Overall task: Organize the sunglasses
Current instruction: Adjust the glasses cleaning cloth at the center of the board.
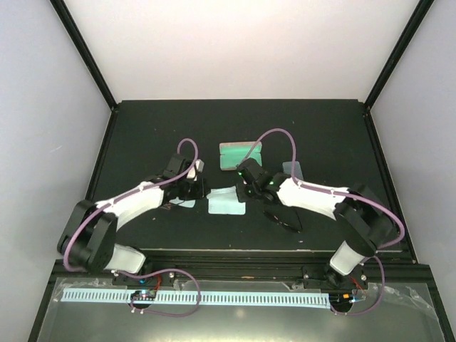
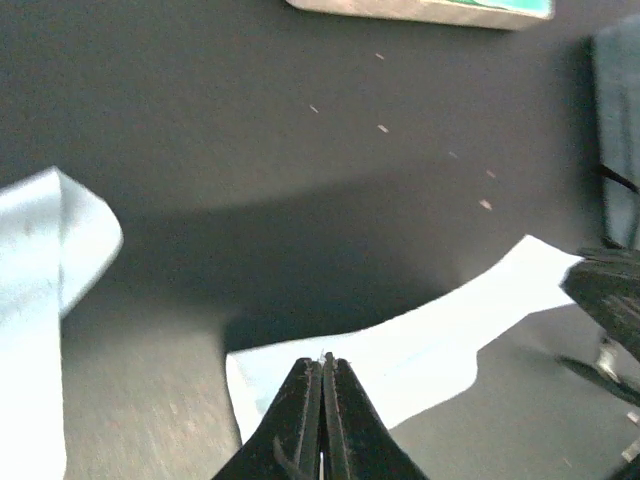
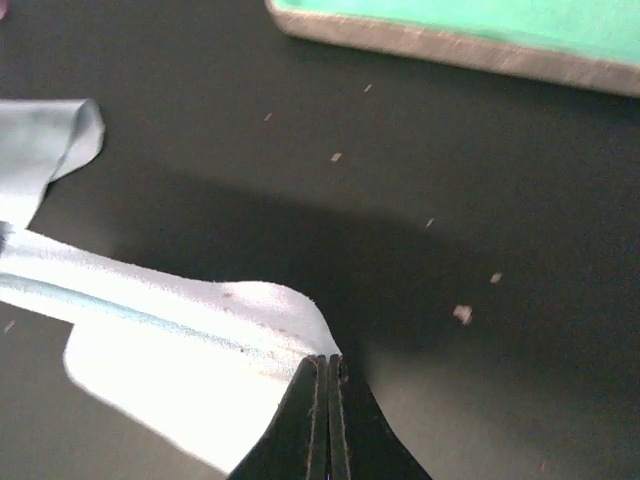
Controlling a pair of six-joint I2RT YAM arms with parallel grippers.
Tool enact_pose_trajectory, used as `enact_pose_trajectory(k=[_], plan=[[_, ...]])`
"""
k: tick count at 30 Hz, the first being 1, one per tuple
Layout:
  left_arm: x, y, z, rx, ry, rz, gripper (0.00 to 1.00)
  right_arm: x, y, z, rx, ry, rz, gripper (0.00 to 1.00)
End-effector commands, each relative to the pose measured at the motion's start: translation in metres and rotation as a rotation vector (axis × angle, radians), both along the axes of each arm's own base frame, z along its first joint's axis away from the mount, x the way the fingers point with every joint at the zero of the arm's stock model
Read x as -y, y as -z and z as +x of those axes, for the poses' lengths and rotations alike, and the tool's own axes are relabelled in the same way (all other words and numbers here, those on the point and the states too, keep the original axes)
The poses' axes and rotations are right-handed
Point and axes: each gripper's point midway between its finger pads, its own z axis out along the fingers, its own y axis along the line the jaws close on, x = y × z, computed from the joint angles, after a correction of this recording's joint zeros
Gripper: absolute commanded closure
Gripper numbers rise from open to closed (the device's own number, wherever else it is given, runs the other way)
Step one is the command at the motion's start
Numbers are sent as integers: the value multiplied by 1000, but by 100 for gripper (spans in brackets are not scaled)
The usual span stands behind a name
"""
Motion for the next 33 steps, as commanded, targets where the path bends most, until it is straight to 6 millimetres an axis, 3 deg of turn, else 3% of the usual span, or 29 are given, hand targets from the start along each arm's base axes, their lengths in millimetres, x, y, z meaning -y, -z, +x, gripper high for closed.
enact_pose_trajectory(k=[1, 6, 9, 12, 15, 20, 24, 29, 33], plan=[[4, -10, 57, 154, -48, 68, 99, 5, -13, 52, 199, 127, -89, 99], [-3, -7, 85, 191, -110, 141, 97, 5, -8, 72, 259, 172, -146, 97], [-10, -4, 92, 193, -144, 187, 81, 17, -3, 72, 255, 219, -187, 77], [-14, 0, 85, 170, -144, 203, 66, 25, 0, 61, 221, 219, -200, 62], [-10, 4, 66, 134, -107, 164, 62, 24, 11, 41, 146, 157, -171, 61], [26, 6, 26, 79, 54, -30, 68, 0, 32, 8, 19, 7, -88, 65], [48, 13, 13, 69, 133, -66, 78, -14, 40, 4, -14, -28, -56, 73], [47, 38, 12, 32, 128, -10, 84, -20, 51, 7, -32, -25, -64, 77], [42, 61, 4, -18, 129, 44, 86, -11, 70, -3, -77, -15, -95, 77]])
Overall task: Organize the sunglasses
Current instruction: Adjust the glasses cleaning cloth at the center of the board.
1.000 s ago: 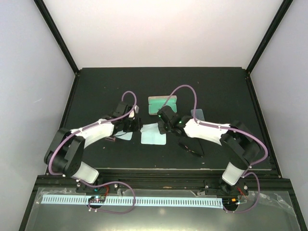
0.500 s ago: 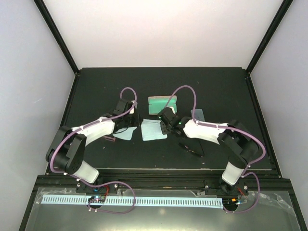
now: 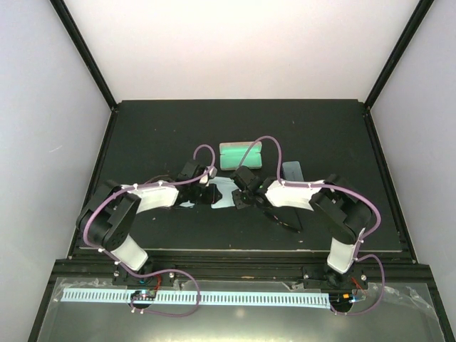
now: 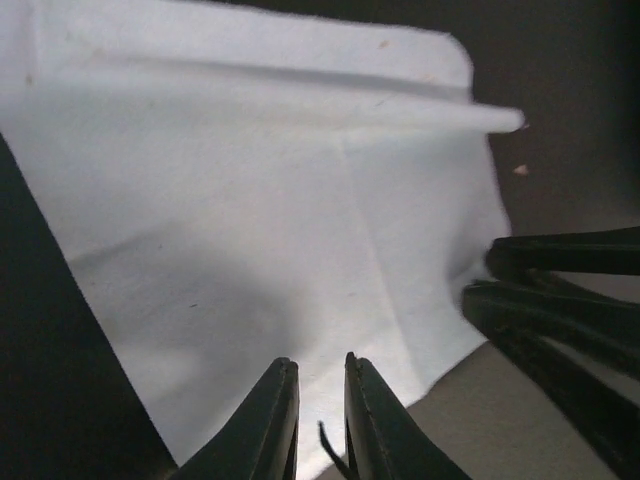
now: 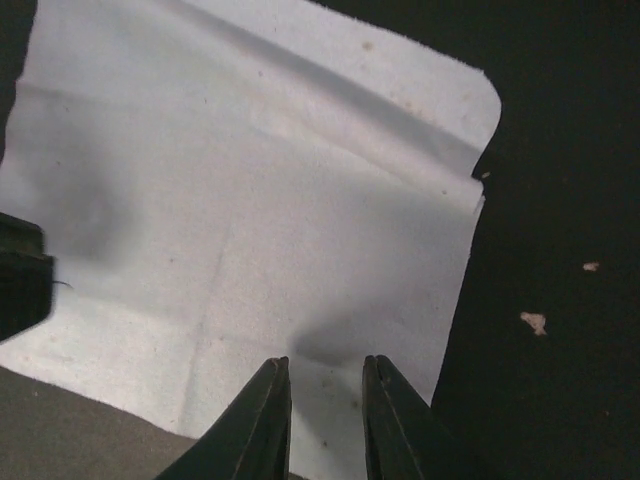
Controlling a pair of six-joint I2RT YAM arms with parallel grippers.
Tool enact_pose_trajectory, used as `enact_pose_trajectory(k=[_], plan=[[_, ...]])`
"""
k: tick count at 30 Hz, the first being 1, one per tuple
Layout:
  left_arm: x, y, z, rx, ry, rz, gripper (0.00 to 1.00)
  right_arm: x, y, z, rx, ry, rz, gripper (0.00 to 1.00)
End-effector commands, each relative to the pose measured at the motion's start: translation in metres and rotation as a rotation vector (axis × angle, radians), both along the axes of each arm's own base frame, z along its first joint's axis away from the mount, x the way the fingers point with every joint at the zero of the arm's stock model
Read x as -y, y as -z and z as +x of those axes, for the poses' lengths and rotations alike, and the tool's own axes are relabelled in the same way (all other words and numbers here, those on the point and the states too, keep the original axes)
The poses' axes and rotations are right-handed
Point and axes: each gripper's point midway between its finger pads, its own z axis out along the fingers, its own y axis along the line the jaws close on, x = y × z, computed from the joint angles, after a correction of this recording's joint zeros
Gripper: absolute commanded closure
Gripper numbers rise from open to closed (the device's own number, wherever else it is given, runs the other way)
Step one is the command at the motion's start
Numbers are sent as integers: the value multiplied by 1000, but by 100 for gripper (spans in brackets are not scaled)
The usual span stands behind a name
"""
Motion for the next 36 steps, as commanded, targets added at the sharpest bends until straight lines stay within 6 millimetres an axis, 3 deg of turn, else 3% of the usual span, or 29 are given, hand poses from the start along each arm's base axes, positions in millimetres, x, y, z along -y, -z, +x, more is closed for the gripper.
enact_pose_trajectory(k=[1, 10, 15, 19, 24, 27, 31, 36], plan=[[0, 18, -6, -20, 14, 37, 86, 0, 13, -9, -40, 10, 4, 77], [-23, 47, -61, -141, 3, 128, 87, 34, 45, -78, -188, 20, -36, 77], [-33, 51, -89, -184, 1, 152, 87, 34, 42, -104, -226, -7, -14, 77], [-31, 39, -100, -178, 12, 121, 87, 31, 26, -103, -206, -12, 7, 76], [-27, 6, -84, -79, 3, 95, 82, 27, -9, -79, -88, 21, 7, 73], [-28, -17, -65, -2, -32, 116, 71, 24, -27, -58, -15, 63, -5, 72], [-44, -29, -41, 40, -133, 189, 71, -9, -38, -46, -23, 3, 39, 71], [-72, -57, -16, 118, -281, 147, 71, -53, -30, -58, -95, -152, 115, 72]])
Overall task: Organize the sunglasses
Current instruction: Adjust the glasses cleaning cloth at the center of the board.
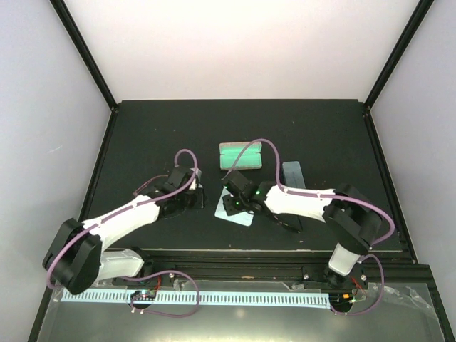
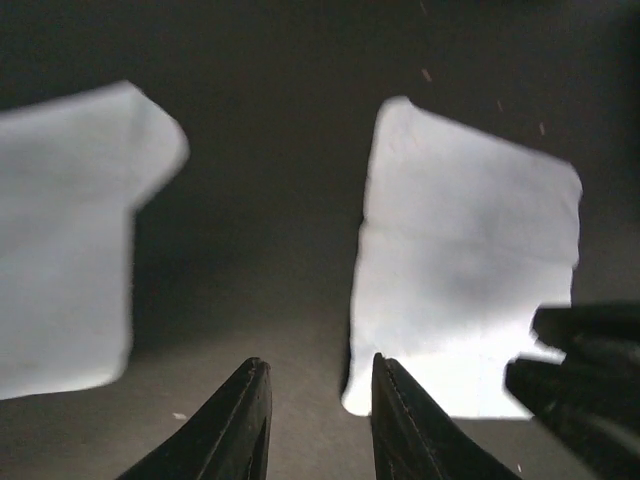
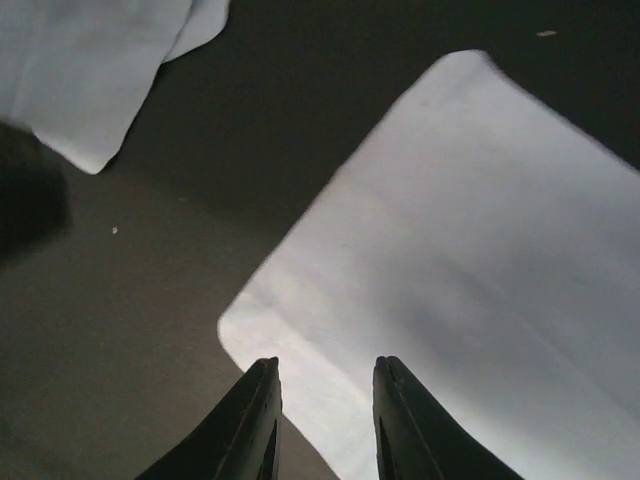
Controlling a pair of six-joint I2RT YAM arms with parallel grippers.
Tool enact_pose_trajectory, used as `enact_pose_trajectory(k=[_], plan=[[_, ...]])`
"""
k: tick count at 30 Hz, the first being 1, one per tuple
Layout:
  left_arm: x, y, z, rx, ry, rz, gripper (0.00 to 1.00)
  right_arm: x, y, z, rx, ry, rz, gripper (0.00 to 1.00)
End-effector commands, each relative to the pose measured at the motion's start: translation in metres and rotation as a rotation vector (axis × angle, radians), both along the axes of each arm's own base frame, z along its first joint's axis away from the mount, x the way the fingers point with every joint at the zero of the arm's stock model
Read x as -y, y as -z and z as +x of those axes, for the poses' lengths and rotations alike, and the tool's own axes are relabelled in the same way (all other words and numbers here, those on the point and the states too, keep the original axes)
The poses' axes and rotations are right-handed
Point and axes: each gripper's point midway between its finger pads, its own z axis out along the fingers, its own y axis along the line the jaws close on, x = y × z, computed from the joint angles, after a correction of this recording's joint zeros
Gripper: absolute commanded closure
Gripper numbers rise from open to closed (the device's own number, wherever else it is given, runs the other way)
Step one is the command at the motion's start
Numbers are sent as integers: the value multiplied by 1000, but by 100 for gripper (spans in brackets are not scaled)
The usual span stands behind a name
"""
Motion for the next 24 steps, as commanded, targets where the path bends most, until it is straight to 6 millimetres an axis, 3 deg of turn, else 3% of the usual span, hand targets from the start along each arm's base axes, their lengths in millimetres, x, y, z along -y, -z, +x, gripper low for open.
enact_pose_trajectory(k=[1, 8, 13, 16, 20, 24], plan=[[-37, -27, 23, 78, -159, 13, 71, -29, 16, -17, -69, -144, 19, 72], [-62, -41, 35, 95, -193, -55, 70, -38, 43, -36, -154, -196, 2, 73], [-55, -42, 37, 83, -153, -101, 68, -45, 53, -73, -271, -340, 25, 73], [-46, -42, 37, 77, -116, -142, 62, -43, 48, -85, -290, -417, 38, 73], [-35, -37, 40, 45, -73, -176, 58, -44, 27, -72, -212, -415, 44, 72], [-24, -36, 46, 25, -28, -201, 56, -41, -3, -30, -64, -234, 80, 71]])
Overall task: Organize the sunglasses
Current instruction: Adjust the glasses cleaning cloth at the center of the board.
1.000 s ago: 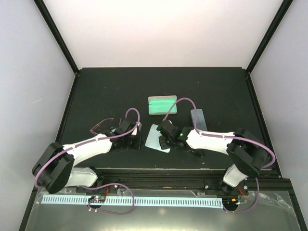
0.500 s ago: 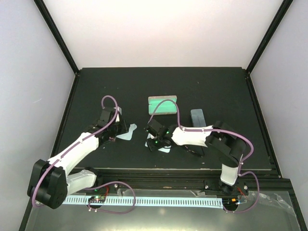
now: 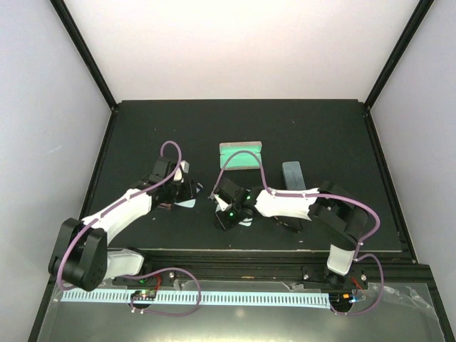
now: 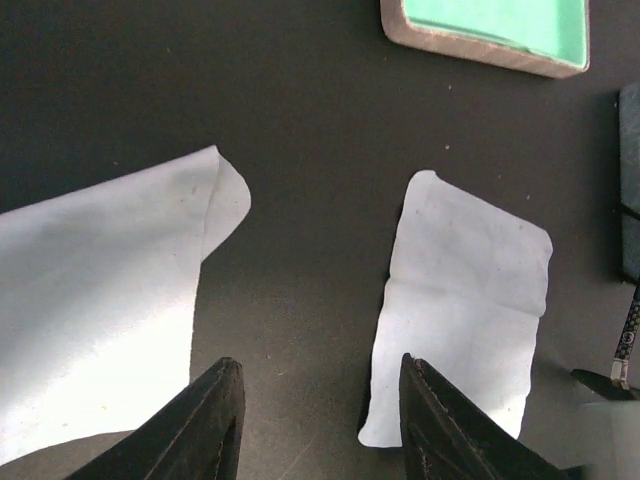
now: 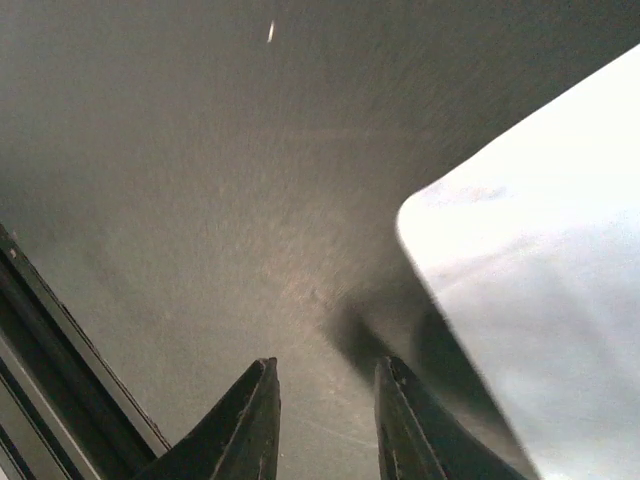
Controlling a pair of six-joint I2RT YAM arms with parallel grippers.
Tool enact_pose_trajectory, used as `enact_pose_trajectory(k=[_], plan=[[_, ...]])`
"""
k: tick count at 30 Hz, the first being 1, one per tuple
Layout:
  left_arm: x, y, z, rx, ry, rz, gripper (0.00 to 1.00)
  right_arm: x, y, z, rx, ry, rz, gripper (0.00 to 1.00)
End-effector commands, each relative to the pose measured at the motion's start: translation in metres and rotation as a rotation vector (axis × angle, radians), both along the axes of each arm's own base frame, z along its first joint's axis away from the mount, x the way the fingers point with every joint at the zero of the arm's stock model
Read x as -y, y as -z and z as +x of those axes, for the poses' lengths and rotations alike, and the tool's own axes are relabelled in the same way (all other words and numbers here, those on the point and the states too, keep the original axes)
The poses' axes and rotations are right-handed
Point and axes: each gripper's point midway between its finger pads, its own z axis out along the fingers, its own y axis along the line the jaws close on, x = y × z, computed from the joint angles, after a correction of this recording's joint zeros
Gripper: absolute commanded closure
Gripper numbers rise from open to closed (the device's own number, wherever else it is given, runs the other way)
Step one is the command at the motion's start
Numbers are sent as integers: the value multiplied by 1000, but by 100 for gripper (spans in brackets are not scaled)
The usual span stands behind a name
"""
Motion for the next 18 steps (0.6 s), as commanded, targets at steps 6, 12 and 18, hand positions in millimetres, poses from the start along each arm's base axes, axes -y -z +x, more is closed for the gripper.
enact_pose_trajectory(k=[6, 12, 18], plan=[[-1, -13, 37, 34, -30, 22, 57, -4, -33, 64, 213, 194, -15, 67], [-19, -18, 45, 44, -105, 1, 56, -5, -3, 71, 203, 190, -120, 66], [-19, -14, 46, 34, -98, -5, 57, -2, 17, 48, 106, 144, -132, 66]])
